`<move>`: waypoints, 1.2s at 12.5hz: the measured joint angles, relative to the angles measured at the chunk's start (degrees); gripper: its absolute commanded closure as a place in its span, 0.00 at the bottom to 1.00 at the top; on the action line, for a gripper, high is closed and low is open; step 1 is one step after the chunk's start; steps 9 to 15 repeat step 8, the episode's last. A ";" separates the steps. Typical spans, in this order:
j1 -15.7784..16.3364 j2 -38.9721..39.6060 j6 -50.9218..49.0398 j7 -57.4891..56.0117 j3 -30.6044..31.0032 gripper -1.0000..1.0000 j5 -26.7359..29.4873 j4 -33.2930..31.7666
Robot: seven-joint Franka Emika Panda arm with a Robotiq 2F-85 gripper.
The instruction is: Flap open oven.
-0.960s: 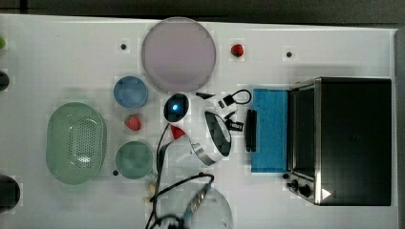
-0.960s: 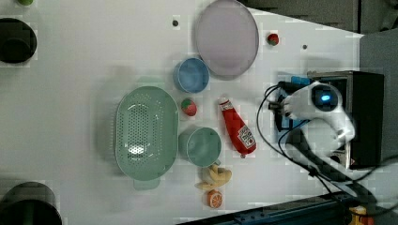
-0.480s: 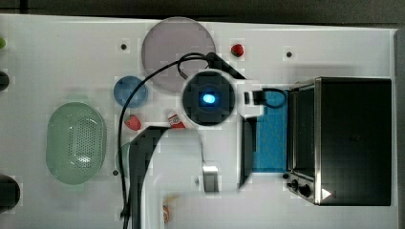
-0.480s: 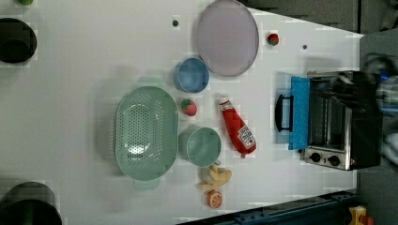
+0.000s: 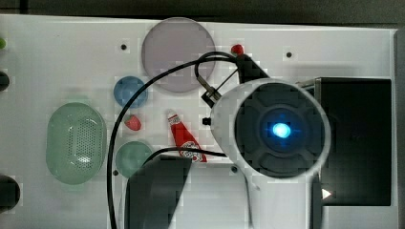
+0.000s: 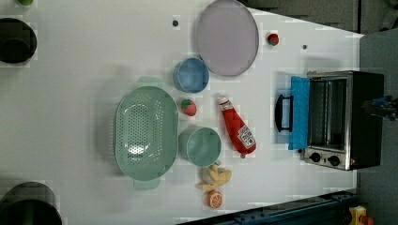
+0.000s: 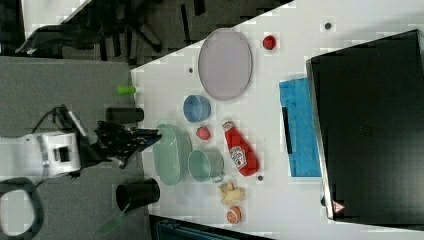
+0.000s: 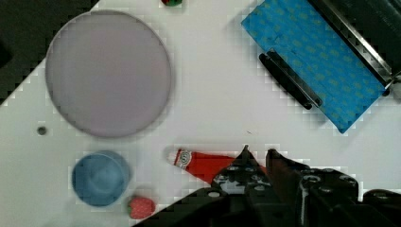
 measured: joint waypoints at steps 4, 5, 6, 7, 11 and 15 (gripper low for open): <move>-0.16 -2.36 -7.00 2.90 -0.35 0.83 -0.59 2.13; -0.14 -2.55 -9.60 4.85 -0.41 0.83 -0.60 2.41; 0.07 -2.33 -10.82 6.14 -0.59 0.83 -0.27 2.91; 0.20 -2.04 -11.41 7.01 -0.67 0.83 -0.18 3.36; 0.20 -1.97 -12.11 7.31 -0.53 0.83 -0.16 3.53; 0.20 -1.97 -12.11 7.31 -0.53 0.83 -0.16 3.53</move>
